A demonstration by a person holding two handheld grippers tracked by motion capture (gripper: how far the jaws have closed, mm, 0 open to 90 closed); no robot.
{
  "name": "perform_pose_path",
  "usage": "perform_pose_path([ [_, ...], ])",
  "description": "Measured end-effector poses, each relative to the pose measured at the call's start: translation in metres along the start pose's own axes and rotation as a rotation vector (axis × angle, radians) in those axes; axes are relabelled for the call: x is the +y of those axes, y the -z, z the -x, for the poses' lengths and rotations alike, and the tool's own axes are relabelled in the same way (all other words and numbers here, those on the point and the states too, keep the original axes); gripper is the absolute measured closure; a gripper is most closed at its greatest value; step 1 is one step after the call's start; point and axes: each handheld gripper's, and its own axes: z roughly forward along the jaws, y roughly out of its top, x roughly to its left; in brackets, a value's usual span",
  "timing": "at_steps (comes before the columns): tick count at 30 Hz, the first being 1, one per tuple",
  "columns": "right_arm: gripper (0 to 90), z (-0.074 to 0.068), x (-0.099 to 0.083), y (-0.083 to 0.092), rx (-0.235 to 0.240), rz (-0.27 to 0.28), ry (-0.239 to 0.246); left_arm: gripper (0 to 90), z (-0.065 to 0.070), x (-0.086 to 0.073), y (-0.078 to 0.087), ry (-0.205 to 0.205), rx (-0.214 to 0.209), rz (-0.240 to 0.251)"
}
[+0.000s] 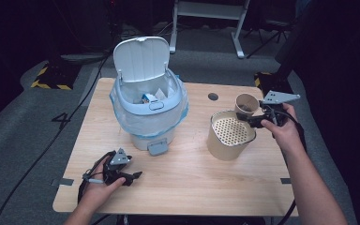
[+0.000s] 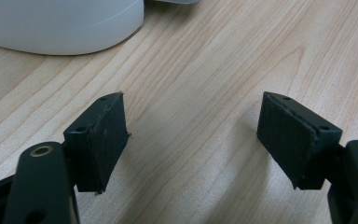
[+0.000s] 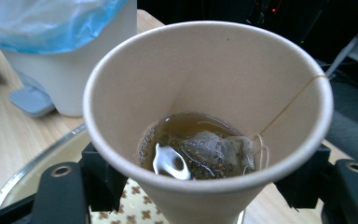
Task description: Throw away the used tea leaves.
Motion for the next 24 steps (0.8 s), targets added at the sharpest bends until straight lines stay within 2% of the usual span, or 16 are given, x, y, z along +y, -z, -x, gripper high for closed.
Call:
perform_pose_path([
  [3, 30.5, -0.001, 0.001, 0.001, -0.036, -0.014, 0.059, 24.4, 0.0, 0.0, 0.0, 0.0, 0.0, 0.0],
  [7, 30.9, -0.003, 0.002, 0.003, -0.085, -0.047, 0.166, 24.5, 0.0, 0.0, 0.0, 0.0, 0.0, 0.0],
  [14, 31.1, -0.013, 0.009, 0.006, -0.194, -0.144, 0.388, 24.5, 0.0, 0.0, 0.0, 0.0, 0.0, 0.0],
  [17, 31.2, -0.021, 0.014, 0.006, -0.26, -0.204, 0.506, 24.5, 0.0, 0.0, 0.0, 0.0, 0.0, 0.0],
  [21, 31.4, -0.03, 0.019, 0.005, -0.322, -0.266, 0.651, 24.5, 0.0, 0.0, 0.0, 0.0, 0.0, 0.0],
  [24, 31.6, -0.035, 0.02, 0.003, -0.37, -0.31, 0.744, 24.5, 0.0, 0.0, 0.0, 0.0, 0.0, 0.0],
])
